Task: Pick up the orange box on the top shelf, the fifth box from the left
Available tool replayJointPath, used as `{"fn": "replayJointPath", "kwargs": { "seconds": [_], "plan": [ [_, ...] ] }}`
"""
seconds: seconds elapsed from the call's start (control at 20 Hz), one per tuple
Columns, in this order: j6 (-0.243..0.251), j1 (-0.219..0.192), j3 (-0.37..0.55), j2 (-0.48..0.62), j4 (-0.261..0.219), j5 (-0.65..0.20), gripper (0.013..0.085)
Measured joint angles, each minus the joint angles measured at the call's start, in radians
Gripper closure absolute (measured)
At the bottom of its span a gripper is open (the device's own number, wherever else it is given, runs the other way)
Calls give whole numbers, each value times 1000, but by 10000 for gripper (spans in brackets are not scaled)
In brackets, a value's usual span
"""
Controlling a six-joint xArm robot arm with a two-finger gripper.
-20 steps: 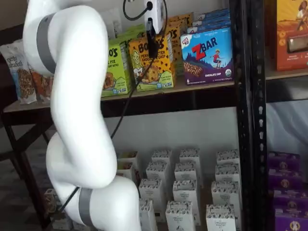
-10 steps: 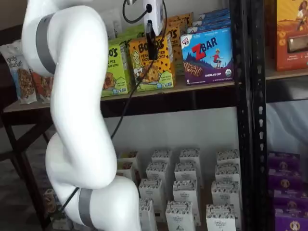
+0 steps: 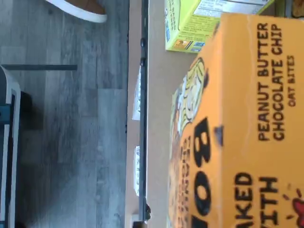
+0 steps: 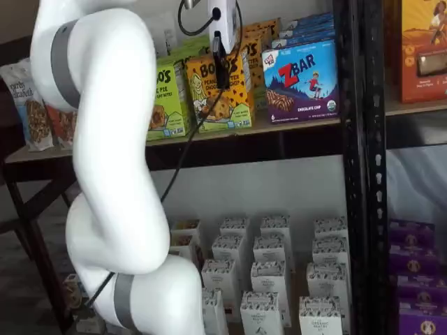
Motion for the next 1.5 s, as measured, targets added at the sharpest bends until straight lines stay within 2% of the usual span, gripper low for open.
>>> {"fn": "replayJointPath", "kwargs": {
  "seconds": [0.05,0.1,0.15,0.3,1.0,1.5],
  "plan": [
    [0,0,1,0,1,-1,290],
    [-1,-1,2,-1,3,-2,330],
    [-1,-2,4,-3,4,-5,330],
    [-1,-2,5,-3,7,-7,410],
    [-1,1,14,-9,-4,-20,410],
    [-2,-2,6,-4,5,-8,410]
  ]
}}
